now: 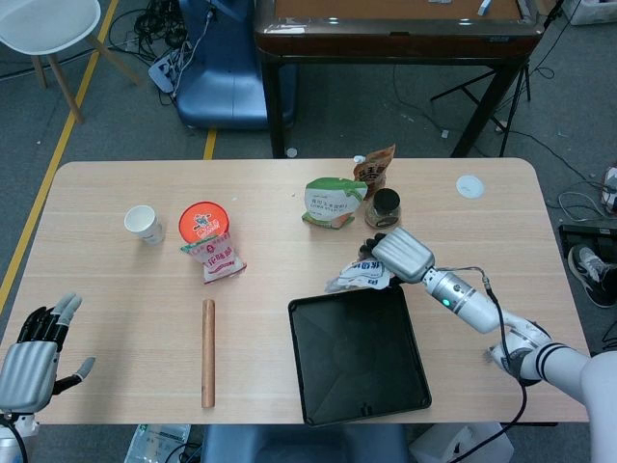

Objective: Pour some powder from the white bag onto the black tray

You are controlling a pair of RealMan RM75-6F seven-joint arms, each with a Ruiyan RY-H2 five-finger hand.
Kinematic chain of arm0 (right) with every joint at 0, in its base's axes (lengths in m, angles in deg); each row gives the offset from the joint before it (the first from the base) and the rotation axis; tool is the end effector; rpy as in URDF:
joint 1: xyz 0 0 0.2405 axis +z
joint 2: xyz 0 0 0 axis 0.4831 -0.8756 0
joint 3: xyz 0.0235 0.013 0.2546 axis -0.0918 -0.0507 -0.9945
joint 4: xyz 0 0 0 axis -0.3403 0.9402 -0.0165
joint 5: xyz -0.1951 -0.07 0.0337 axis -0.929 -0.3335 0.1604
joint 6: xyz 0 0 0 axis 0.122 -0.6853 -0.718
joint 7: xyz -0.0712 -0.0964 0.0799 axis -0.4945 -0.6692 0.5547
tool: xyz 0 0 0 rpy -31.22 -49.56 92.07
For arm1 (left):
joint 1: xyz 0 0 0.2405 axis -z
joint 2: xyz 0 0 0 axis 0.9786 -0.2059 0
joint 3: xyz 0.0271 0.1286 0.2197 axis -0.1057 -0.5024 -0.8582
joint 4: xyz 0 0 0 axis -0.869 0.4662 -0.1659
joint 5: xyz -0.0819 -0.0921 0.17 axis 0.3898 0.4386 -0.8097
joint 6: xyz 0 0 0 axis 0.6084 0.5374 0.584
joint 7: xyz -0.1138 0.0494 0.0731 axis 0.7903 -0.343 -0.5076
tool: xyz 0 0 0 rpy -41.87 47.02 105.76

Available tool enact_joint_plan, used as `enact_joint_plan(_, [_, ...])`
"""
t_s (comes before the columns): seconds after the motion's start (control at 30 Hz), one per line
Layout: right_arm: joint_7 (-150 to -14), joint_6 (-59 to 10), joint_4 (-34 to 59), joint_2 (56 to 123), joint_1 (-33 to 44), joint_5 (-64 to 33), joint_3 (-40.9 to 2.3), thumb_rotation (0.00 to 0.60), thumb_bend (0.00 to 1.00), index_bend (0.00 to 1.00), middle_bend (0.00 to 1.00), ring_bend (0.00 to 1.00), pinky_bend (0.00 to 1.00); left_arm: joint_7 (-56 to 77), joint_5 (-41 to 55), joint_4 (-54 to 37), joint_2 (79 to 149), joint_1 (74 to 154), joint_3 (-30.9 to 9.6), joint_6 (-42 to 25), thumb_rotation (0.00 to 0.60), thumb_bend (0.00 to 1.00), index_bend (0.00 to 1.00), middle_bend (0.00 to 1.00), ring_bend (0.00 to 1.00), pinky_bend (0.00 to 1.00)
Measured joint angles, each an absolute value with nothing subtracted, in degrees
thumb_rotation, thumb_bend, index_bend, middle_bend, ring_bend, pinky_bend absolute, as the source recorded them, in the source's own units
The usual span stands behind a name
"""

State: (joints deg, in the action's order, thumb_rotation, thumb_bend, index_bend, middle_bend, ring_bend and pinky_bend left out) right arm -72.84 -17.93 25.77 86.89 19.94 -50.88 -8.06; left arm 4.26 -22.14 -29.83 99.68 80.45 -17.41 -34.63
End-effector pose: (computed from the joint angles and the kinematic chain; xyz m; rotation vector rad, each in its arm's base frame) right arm -0.1873 -0.3898 0.0421 2.2057 -0.4412 0.8869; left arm -0.2923 0.1612 0.1356 -1.3856 -0.8565 -0.9477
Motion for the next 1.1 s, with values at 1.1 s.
enact_joint_plan(1.1, [-126.5, 1.8, 3.3, 74.1, 27.7, -57.6, -9.1, 0.600, 0.82, 0.89, 0.85, 0.79, 0.83, 6.9, -22.0, -27.7, 100.2, 79.5, -17.8, -35.8, 0.600, 0.21, 0.07, 0.09, 0.13, 0.08])
